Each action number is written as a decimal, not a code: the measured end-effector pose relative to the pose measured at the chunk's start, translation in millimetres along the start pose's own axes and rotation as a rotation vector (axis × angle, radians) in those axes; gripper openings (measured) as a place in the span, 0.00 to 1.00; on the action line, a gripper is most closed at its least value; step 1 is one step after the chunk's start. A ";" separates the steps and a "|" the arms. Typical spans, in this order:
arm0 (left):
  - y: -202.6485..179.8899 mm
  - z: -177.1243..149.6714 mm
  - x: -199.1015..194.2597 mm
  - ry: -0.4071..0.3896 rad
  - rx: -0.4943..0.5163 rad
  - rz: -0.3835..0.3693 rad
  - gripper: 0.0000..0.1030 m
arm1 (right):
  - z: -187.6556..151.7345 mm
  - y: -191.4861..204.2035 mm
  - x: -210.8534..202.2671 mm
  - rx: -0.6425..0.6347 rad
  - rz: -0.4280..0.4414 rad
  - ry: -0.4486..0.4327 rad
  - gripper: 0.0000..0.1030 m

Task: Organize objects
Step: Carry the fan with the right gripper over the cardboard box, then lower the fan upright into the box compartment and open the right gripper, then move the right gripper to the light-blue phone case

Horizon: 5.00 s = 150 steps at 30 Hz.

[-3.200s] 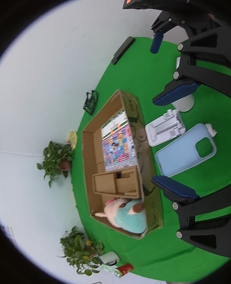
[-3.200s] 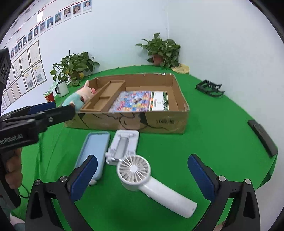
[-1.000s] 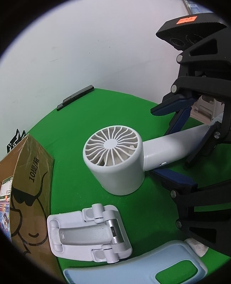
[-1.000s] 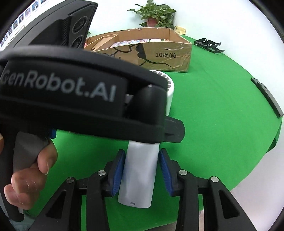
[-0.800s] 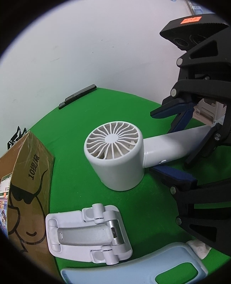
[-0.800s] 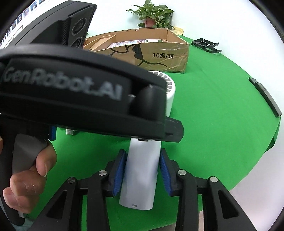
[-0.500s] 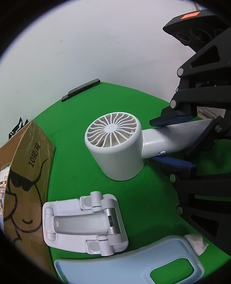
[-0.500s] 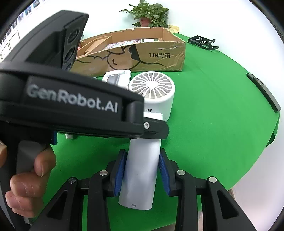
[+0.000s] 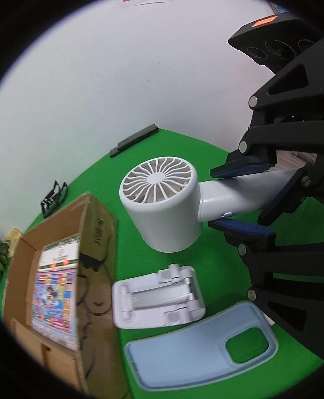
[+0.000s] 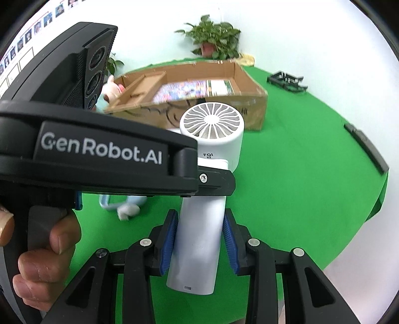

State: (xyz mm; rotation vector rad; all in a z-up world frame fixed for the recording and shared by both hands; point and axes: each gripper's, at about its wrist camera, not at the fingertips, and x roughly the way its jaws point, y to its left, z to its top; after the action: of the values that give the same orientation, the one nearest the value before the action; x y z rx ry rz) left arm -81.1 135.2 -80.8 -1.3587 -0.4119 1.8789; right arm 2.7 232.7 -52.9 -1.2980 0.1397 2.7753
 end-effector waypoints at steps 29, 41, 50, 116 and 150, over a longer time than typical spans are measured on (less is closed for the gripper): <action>71.1 167.0 -128.9 -0.222 -0.034 0.131 0.30 | 248.4 79.5 75.7 -0.133 0.176 -0.126 0.33; 138.1 209.5 -122.2 -0.187 -0.099 0.191 0.29 | 264.4 121.1 144.6 -0.064 0.251 -0.037 0.33; 177.9 213.3 -99.5 -0.127 -0.154 0.186 0.29 | 253.6 126.0 206.7 -0.023 0.234 0.018 0.33; -2.8 6.0 -150.8 -0.565 0.235 0.639 0.79 | 74.6 19.6 3.5 -0.076 0.033 -0.208 1.00; 108.3 -30.2 -84.2 -0.084 -0.081 0.393 0.31 | 8.8 45.1 87.0 -0.039 0.291 0.165 0.24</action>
State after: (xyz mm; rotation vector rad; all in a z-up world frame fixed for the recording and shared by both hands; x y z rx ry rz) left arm -84.5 -2.8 -106.6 -1.5015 -0.2781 2.2660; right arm -64.4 191.5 -111.8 -1.6370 0.3091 2.9119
